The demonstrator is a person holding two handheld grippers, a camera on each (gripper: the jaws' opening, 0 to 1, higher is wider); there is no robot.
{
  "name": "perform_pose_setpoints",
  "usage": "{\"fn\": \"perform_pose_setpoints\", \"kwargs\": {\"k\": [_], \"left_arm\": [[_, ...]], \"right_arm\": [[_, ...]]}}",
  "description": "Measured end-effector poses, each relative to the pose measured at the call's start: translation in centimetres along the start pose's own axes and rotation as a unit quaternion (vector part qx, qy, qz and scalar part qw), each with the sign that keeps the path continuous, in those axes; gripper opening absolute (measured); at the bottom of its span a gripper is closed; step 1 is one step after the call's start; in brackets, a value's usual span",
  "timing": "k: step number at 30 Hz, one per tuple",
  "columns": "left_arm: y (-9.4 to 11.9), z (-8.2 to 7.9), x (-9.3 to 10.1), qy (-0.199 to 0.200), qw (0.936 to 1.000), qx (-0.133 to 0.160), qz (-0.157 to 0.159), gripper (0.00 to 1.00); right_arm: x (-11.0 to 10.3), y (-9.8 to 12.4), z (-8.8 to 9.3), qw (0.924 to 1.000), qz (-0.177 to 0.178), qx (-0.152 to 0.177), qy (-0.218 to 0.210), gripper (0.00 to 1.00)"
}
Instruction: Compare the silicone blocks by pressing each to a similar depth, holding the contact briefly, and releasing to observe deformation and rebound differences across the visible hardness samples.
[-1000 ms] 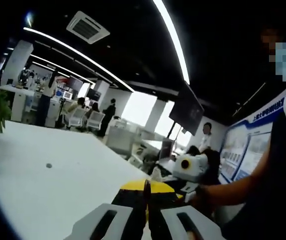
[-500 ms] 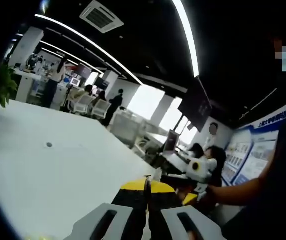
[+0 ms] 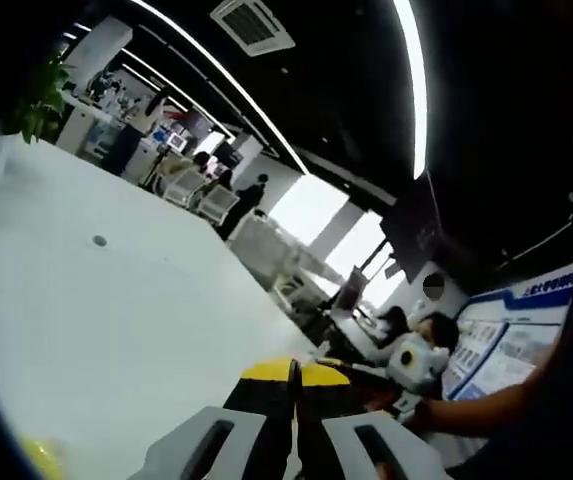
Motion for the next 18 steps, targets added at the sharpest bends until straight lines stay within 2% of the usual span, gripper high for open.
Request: {"fn": "perform_pose_setpoints", "kwargs": {"k": [2,3,4,5,7,13,14,15,18], "left_arm": [[-0.4,0.7,-0.3,0.014,0.9999,-0.007,0.000,0.00],[-0.7,1.5,-0.7,0.040,0.9990,-0.022,0.001,0.00],[-1.1,2.3,-0.7,0.059,0.9972,-0.043,0.018,0.00],[-1.4,2.7,-2.0,0.029,0.9984,-0.048,-0.011,0.00],[-1.9,3.8,-1.4,0.037,0.9970,-0.068,0.001,0.00],[-2.5,4.7,-2.1,0.059,0.9964,-0.062,-0.002,0.00],[-2.5,4.8,-2.3,0.063,0.9962,-0.061,-0.006,0.00],[-2.5,4.9,-2.7,0.070,0.9956,-0.060,-0.011,0.00],[-2.4,5.3,-3.7,0.076,0.9949,-0.062,-0.022,0.00]], "right_arm": [[0.4,0.1,0.4,1.0000,0.002,-0.001,-0.004,0.96],[0.4,0.0,0.7,1.0000,0.001,-0.005,-0.006,0.96],[0.3,0.0,1.0,0.9999,-0.003,-0.009,-0.007,0.96],[0.2,-0.1,1.3,0.9999,-0.005,-0.012,-0.007,0.96],[0.0,-0.2,1.7,0.9998,-0.009,-0.020,-0.003,0.96],[0.0,-0.3,2.6,0.9995,-0.013,-0.028,-0.006,0.96],[-0.1,-0.3,2.8,0.9995,-0.010,-0.031,0.001,0.96],[-0.1,-0.3,3.0,0.9990,-0.005,-0.038,0.025,0.96],[-0.5,-0.4,3.4,0.9986,-0.011,-0.043,0.028,0.96]]}}
Point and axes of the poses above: the point that each gripper's makers call its tool centre point, and the gripper's own axes: y roughly backward along the fingers, x roughly to its right, z roughly out of its underside, the point moved 1 cm from there along y, roughly backward along the fingers, and after that the axes turned 7 degrees about -x, right-handed, at the moved point
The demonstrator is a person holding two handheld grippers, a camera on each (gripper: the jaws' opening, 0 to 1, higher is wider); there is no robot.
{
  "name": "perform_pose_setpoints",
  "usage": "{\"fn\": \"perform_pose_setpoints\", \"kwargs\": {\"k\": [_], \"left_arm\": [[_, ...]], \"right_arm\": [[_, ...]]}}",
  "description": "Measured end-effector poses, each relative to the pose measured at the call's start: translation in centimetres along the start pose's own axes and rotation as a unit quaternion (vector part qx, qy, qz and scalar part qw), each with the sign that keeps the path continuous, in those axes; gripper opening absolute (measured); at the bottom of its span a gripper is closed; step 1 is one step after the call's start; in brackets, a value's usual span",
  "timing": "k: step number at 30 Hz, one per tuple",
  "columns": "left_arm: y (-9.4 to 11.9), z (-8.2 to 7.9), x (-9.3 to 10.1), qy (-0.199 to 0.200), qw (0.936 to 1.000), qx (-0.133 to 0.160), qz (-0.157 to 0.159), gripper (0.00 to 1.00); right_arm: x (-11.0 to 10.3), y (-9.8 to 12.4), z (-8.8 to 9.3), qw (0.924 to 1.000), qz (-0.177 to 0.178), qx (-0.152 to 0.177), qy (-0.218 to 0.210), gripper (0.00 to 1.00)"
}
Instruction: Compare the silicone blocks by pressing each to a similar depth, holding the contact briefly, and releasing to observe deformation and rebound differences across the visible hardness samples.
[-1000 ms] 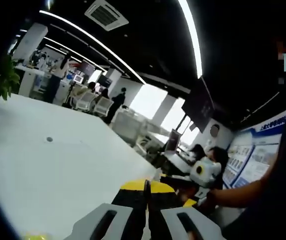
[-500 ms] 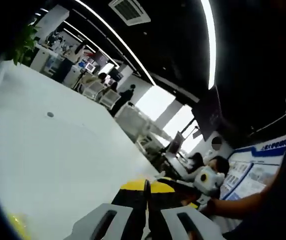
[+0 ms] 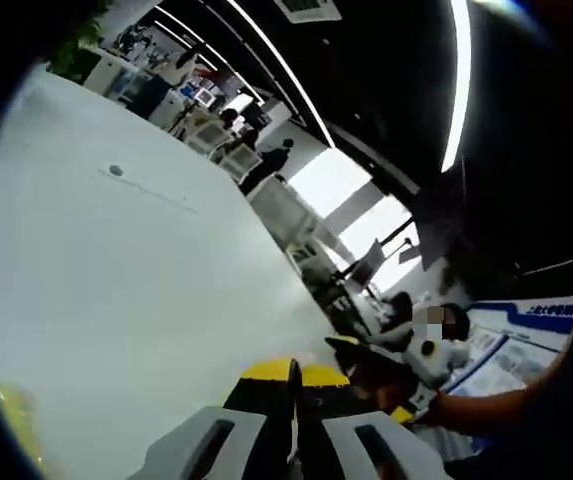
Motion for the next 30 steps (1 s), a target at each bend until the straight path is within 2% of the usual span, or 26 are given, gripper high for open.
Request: {"fn": "perform_pose_setpoints", "kwargs": {"k": [5,7,9,10,15,19,22,30], "left_arm": [[0.5,-0.1,-2.0,0.012,0.9997,0.006,-0.020,0.00],[0.6,0.0,-3.2,0.007,0.9993,0.007,-0.037,0.00],[1.2,-0.4,-5.5,0.001,0.9959,0.022,-0.087,0.00],[1.4,-0.4,-6.6,-0.020,0.9933,0.015,-0.112,0.00],[1.1,-0.6,-8.0,-0.028,0.9912,0.009,-0.129,0.00],[1.2,-0.4,-9.6,-0.006,0.9891,0.010,-0.146,0.00],[1.3,0.1,-10.6,-0.002,0.9862,0.007,-0.165,0.00],[1.0,1.4,-12.3,-0.001,0.9837,-0.014,-0.179,0.00]], "right_arm": [[0.5,0.0,0.2,0.9999,0.006,0.005,-0.012,0.96],[0.8,0.0,0.2,0.9996,0.009,0.011,-0.023,0.96],[0.9,0.0,0.1,0.9995,0.011,0.013,-0.028,0.96],[0.9,-0.1,0.1,0.9994,0.011,0.014,-0.029,0.96],[0.9,-0.2,0.0,0.9994,0.013,0.013,-0.031,0.96],[0.7,-0.2,0.0,0.9992,0.010,0.014,-0.037,0.96],[0.4,-0.4,0.3,0.9994,0.004,0.010,-0.032,0.96],[0.6,-0.9,0.7,0.9990,0.005,0.007,-0.044,0.96]]}}
Point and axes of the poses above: the point that each gripper's makers call its tool centre point, and the gripper's own axes: y roughly backward along the fingers, x roughly to its right, z roughly out of its underside, the point moved 1 cm from there along y, roughly backward along the fingers, and after that the axes turned 7 degrees about -x, right-handed, at the moved point
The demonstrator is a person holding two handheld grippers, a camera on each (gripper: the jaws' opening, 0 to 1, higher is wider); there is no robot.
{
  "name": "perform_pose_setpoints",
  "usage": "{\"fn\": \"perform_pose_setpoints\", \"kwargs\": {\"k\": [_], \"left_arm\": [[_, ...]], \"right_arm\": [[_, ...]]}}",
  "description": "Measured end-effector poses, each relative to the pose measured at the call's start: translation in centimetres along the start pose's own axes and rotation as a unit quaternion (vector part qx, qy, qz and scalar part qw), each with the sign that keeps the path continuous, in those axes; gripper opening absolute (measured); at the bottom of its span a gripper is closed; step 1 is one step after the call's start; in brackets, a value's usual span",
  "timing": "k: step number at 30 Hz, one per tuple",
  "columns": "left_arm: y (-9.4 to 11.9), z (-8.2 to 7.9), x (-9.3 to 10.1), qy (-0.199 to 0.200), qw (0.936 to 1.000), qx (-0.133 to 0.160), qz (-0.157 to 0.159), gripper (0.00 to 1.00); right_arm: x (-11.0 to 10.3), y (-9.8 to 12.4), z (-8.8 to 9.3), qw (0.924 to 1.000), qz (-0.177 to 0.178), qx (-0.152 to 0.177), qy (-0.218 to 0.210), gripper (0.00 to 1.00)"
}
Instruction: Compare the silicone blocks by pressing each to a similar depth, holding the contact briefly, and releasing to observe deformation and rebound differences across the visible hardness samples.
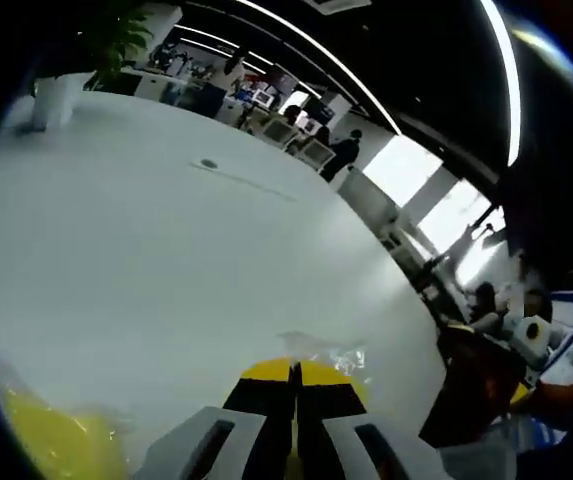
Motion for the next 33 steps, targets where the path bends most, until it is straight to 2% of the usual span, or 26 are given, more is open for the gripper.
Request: {"fn": "perform_pose_setpoints", "kwargs": {"k": [7,11,16,22,25,26,27,28,30,31,33], "left_arm": [[-0.8,0.4,-1.4,0.003,0.9997,-0.015,-0.017,0.00],[-1.1,0.6,-1.9,-0.013,0.9993,-0.023,-0.025,0.00],[-0.9,1.5,-2.8,-0.010,0.9986,-0.032,-0.041,0.00],[-1.1,1.5,-3.6,0.001,0.9990,-0.030,-0.034,0.00],[-1.2,1.5,-3.5,-0.016,0.9989,-0.033,-0.031,0.01],[-1.1,1.5,-3.6,-0.017,0.9988,-0.035,-0.030,0.03],[-0.8,1.3,-4.8,-0.013,0.9975,-0.038,-0.059,0.09],[-0.5,0.3,-5.1,-0.020,0.9972,-0.014,-0.070,0.21],[0.0,-1.3,-4.3,-0.039,0.9975,0.026,-0.053,0.37],[0.8,-1.4,-4.3,-0.048,0.9967,0.018,-0.063,0.44],[1.8,-2.2,-4.5,-0.076,0.9942,0.021,-0.073,0.55]], "right_arm": [[0.3,0.1,-0.2,0.9999,0.007,0.005,-0.013,0.96],[0.2,0.2,-0.1,0.9998,0.011,0.004,-0.017,0.96],[0.0,0.4,0.0,0.9995,0.016,0.005,-0.026,0.96],[-0.3,0.5,0.4,0.9994,0.017,0.000,-0.029,0.96],[-0.2,0.5,0.3,0.9993,0.018,0.002,-0.032,0.96],[-0.1,0.6,0.3,0.9993,0.019,0.003,-0.033,0.96],[0.0,0.5,0.3,0.9992,0.020,0.003,-0.033,0.96],[0.0,0.5,0.3,0.9992,0.021,0.002,-0.034,0.96],[0.1,0.5,0.1,0.9992,0.023,0.004,-0.033,0.96],[0.2,0.5,-0.1,0.9991,0.025,0.007,-0.033,0.96],[0.4,0.5,-0.1,0.9991,0.030,0.009,-0.029,0.96]]}}
Point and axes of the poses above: the point that each gripper's makers call its tool centre point, and the gripper's own axes: y roughly backward along the fingers, x roughly to its right, z roughly out of its underside, the point moved 1 cm from there along y, roughly backward along the fingers, and after that the axes turned 7 degrees about -x, right-handed, at the moved point
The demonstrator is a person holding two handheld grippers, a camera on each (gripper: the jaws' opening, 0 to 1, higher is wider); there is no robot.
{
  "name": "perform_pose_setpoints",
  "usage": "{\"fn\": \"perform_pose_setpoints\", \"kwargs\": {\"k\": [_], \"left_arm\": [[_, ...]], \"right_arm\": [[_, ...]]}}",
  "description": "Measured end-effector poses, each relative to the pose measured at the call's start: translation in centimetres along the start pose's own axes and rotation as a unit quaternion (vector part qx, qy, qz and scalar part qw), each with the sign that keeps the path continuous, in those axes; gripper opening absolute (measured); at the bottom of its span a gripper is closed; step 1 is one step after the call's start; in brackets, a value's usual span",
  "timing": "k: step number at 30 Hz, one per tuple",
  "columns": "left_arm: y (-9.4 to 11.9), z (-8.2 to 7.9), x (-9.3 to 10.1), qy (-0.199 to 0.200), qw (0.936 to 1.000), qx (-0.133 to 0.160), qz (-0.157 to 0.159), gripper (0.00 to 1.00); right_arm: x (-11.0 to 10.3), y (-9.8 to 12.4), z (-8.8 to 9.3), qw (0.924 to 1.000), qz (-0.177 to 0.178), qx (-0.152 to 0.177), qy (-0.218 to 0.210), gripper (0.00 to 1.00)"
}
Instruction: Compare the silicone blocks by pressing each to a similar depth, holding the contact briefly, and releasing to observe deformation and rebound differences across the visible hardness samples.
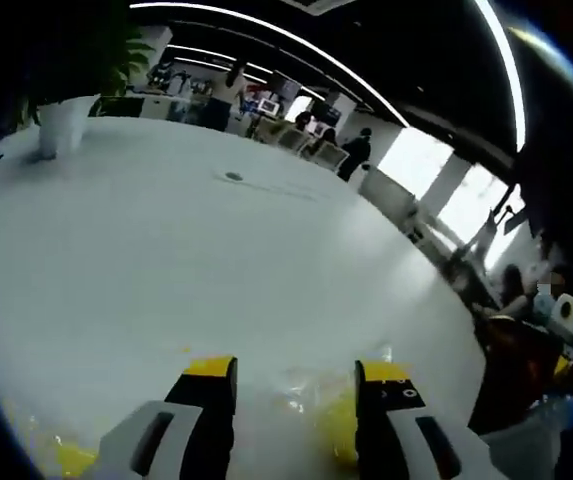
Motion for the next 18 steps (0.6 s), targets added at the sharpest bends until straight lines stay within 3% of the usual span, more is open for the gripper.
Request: {"fn": "perform_pose_setpoints", "kwargs": {"k": [5,8,9,13,15,18], "left_arm": [[4.2,-3.3,-0.2,-0.091,0.9940,0.058,0.019,0.83],[6.5,-4.2,-0.7,-0.111,0.9911,0.068,0.028,0.96],[7.5,-4.9,-0.8,-0.115,0.9893,0.085,0.031,1.00],[10.8,-5.0,-1.4,-0.121,0.9870,0.099,0.037,1.00],[12.0,-4.0,-2.2,-0.132,0.9872,0.083,0.030,1.00],[13.4,-2.4,-2.9,-0.178,0.9817,0.066,0.009,1.00]], "right_arm": [[0.1,-0.6,0.5,0.9998,0.005,-0.017,0.009,0.96],[-0.2,-0.7,0.3,0.9997,0.002,-0.017,0.016,0.96],[-0.3,-0.7,0.2,0.9996,0.001,-0.018,0.020,0.96],[-0.5,-0.7,-0.2,0.9995,0.004,-0.015,0.027,0.96],[-0.4,-0.6,-0.1,0.9993,0.020,-0.018,0.027,0.96],[-1.2,-0.7,0.0,0.9995,0.013,-0.018,0.024,0.97]]}}
Point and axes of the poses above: the point that each gripper's makers call its tool centre point, and the gripper's own axes: y roughly backward along the fingers, x roughly to its right, z roughly out of its underside, the point moved 1 cm from there along y, roughly backward along the fingers, and after that the axes turned 7 degrees about -x, right-handed, at the moved point
